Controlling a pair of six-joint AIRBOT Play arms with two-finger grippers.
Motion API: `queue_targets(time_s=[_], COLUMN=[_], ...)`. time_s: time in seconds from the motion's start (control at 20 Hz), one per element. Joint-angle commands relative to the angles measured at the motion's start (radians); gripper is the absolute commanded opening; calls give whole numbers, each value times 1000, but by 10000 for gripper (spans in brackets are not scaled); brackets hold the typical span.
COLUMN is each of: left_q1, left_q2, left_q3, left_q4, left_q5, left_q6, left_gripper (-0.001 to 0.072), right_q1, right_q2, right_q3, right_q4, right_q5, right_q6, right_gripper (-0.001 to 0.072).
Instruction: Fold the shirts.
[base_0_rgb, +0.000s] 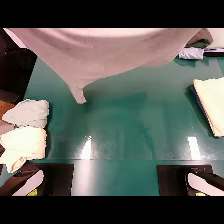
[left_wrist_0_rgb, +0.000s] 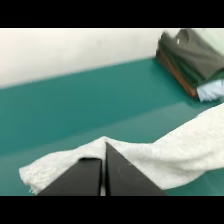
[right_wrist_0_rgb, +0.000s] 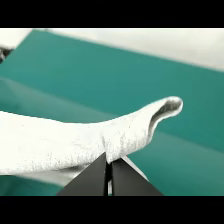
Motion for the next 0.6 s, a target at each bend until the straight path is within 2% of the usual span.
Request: queue_targets(time_s=[0.0,0.2,0.3,0.4,0.55], left_q1=[2,2,2,2,0], left_q2=[56,113,111,82,20], left_q3=[139,200,194,135,-66], left_q4=[1,-18,-13,-14,-14], left_q5=[14,45,4,-51,-136], left_q6=[-31,-55,-55,-56,-67], left_gripper=[24,24,23,23,24], right_q1=[-85,-215,-254,-251,-181], right_q2=[142,240,232,164,-27], right_q3=[8,7,7,6,5], right_q4=[-1,-1,1,-1,-14], right_q5=[-32,-3,58,182,400], right_q6=[0,20,58,96,135], right_gripper=[13,12,12,12,12])
